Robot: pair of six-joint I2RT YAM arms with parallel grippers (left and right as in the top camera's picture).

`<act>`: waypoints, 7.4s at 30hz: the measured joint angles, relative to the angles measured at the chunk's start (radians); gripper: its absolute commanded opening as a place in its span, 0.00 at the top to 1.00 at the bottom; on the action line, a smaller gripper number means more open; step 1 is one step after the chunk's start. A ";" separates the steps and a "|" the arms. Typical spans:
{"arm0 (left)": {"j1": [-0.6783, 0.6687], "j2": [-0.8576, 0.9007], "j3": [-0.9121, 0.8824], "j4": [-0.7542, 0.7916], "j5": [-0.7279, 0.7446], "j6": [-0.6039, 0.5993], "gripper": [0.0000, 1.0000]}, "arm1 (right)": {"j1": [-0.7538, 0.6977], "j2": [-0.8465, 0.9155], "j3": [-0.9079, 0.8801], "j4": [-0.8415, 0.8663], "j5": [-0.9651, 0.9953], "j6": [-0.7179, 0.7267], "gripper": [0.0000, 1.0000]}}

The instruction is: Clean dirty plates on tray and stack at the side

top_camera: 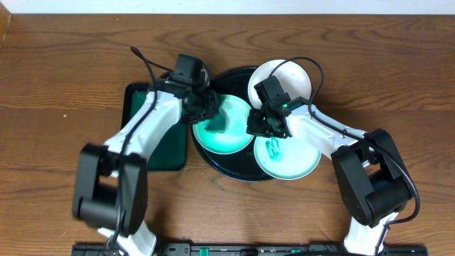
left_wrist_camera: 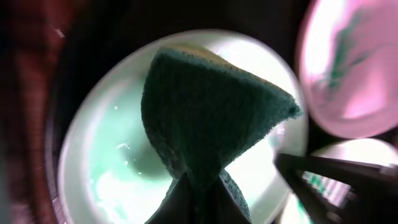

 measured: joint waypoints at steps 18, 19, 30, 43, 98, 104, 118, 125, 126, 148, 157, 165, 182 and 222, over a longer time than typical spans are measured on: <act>0.125 -0.108 0.000 -0.191 -0.161 -0.005 0.93 | -0.002 -0.039 -0.017 0.074 0.029 -0.194 0.99; 0.135 -0.108 0.000 -0.196 -0.166 -0.005 0.93 | -0.001 -0.051 -0.017 0.075 0.035 -0.204 0.99; 0.153 -0.108 0.000 -0.223 -0.170 -0.005 0.93 | 0.004 -0.132 -0.017 0.082 0.138 -0.296 0.99; 0.153 -0.108 0.000 -0.244 -0.170 -0.005 0.93 | 0.051 -0.342 -0.017 0.053 0.380 -0.484 0.99; 0.153 -0.108 0.000 -0.250 -0.171 0.003 0.93 | 0.539 -0.379 -0.017 0.106 1.342 -1.256 0.99; 0.153 -0.108 0.000 -0.262 -0.171 0.010 0.93 | 0.526 -0.379 -0.017 0.099 1.371 -1.240 0.99; 0.153 -0.108 0.000 -0.284 -0.187 0.023 0.93 | 0.565 -0.380 -0.017 -0.014 1.270 -1.038 0.99; 0.153 -0.108 0.000 -0.283 -0.189 0.023 0.93 | 0.551 -0.407 -0.017 -0.017 1.239 -1.000 0.99; 0.153 -0.108 0.000 -0.284 -0.189 0.023 0.93 | 0.546 -0.414 -0.015 -0.033 1.233 -0.993 0.99; 0.153 -0.108 0.000 -0.291 -0.189 0.023 0.93 | 0.535 -0.452 0.032 -0.216 1.080 -0.777 0.99; 0.153 -0.108 0.000 -0.294 -0.189 0.023 0.93 | 0.417 -0.452 0.038 -0.257 0.798 -0.342 0.99; 0.153 -0.108 0.000 -0.299 -0.189 0.023 0.93 | 0.061 -0.476 0.039 -0.175 0.566 -0.120 0.99; 0.153 -0.108 0.000 -0.299 -0.189 0.023 0.93 | -0.858 -0.426 0.048 -0.228 0.325 -0.062 0.99; 0.153 -0.108 0.000 -0.305 -0.189 0.023 0.93 | -0.645 -0.429 0.036 -0.561 -0.029 -0.372 0.48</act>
